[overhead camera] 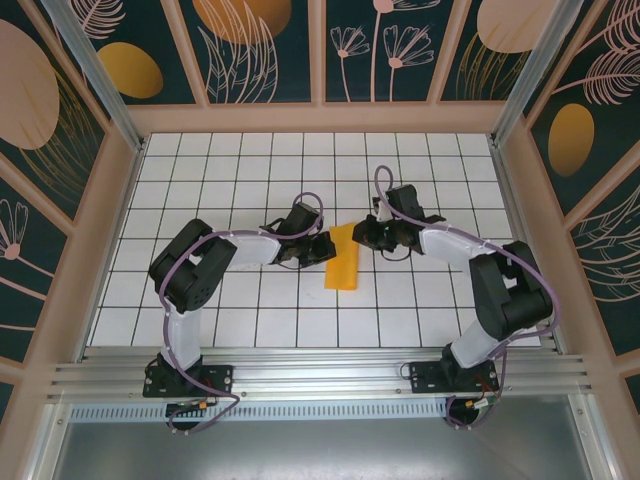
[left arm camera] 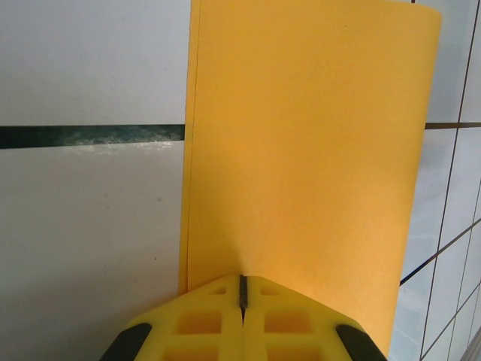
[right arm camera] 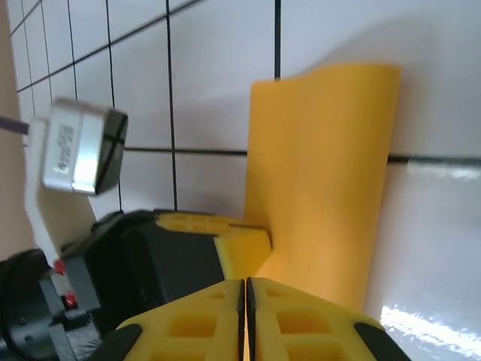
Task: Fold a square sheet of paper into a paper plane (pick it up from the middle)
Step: Hold the square sheet of paper at the center of the table, then fold the square sheet of paper in half at the center of the table.
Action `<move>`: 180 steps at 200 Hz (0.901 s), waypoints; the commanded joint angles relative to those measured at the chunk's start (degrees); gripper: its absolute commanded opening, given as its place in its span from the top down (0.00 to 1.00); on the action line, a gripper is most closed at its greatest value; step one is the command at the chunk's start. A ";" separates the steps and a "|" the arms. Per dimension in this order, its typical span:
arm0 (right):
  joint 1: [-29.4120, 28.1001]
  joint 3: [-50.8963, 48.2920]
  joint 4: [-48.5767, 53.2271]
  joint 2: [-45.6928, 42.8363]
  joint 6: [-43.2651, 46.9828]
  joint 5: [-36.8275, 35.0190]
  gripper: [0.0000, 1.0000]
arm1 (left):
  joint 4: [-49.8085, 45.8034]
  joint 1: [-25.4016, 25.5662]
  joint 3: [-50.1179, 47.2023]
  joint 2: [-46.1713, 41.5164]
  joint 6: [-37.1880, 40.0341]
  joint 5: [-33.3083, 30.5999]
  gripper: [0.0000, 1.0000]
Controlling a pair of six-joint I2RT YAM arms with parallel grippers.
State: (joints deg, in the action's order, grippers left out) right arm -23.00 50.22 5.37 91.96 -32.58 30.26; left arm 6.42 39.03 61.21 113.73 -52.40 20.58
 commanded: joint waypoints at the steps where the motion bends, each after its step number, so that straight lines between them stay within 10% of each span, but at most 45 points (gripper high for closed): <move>1: -0.24 -1.90 -3.92 1.40 -1.70 5.02 0.88 | -3.10 0.33 -0.57 2.45 1.42 -2.03 1.00; 180: 1.98 -10.14 -7.13 7.69 2.34 5.31 0.86 | -3.16 0.35 -1.49 2.89 1.59 -2.12 1.00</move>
State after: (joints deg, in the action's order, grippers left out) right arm -22.17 42.11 0.36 98.24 -31.81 35.90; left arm 6.44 39.03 61.19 113.75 -52.16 20.60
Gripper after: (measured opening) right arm 0.143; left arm 0.067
